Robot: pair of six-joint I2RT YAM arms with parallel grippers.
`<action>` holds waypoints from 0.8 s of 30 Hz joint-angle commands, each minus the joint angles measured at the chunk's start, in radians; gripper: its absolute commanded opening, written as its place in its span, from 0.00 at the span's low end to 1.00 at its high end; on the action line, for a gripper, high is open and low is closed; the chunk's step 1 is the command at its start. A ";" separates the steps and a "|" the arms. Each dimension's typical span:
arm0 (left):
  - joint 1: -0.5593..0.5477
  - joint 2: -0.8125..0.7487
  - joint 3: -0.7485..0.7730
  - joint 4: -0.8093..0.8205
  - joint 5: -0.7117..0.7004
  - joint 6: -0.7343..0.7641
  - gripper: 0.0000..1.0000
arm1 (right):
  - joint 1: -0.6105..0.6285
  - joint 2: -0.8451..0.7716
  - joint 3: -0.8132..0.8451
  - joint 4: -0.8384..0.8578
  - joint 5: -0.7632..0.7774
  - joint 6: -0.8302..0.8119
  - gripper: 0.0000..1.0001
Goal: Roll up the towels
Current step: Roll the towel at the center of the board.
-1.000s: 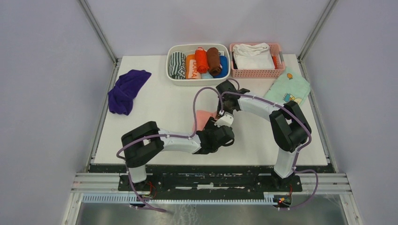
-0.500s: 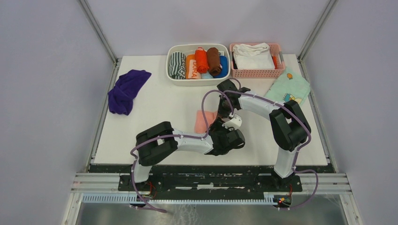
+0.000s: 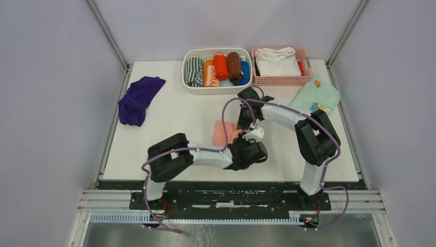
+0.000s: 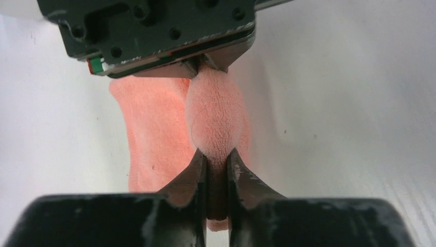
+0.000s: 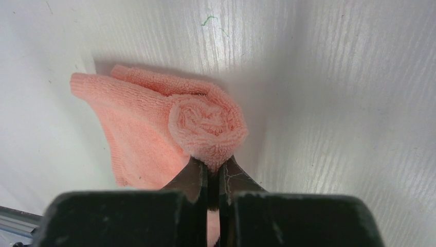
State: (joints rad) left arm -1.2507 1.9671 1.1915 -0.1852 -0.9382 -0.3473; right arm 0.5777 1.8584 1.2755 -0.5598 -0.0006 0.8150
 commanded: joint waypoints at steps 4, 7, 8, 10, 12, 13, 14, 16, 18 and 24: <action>0.070 -0.158 -0.162 0.089 0.137 -0.072 0.03 | 0.010 -0.035 -0.020 0.094 -0.049 0.014 0.07; 0.124 -0.235 -0.251 0.159 0.246 -0.099 0.03 | 0.001 -0.048 -0.044 0.144 -0.089 0.006 0.13; 0.151 -0.259 -0.288 0.189 0.301 -0.111 0.03 | -0.003 -0.054 -0.052 0.162 -0.104 0.002 0.17; 0.219 -0.314 -0.360 0.256 0.439 -0.150 0.03 | -0.011 -0.063 -0.057 0.183 -0.131 -0.010 0.24; 0.294 -0.369 -0.463 0.354 0.584 -0.192 0.03 | -0.019 -0.077 -0.076 0.230 -0.163 -0.018 0.30; 0.331 -0.391 -0.496 0.404 0.645 -0.222 0.03 | -0.025 -0.087 -0.096 0.271 -0.178 -0.020 0.33; 0.371 -0.412 -0.549 0.444 0.705 -0.249 0.03 | -0.033 -0.096 -0.115 0.311 -0.212 -0.016 0.36; 0.442 -0.440 -0.616 0.519 0.808 -0.308 0.03 | -0.056 -0.108 -0.149 0.389 -0.268 0.000 0.41; 0.499 -0.451 -0.661 0.576 0.883 -0.355 0.03 | -0.071 -0.108 -0.169 0.440 -0.329 0.009 0.48; 0.649 -0.395 -0.763 0.758 1.090 -0.496 0.03 | -0.086 -0.073 -0.227 0.618 -0.440 0.059 0.60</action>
State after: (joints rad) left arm -0.6800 1.5223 0.4980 0.4728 -0.0185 -0.6968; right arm 0.5026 1.7947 1.0824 -0.1211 -0.3443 0.8402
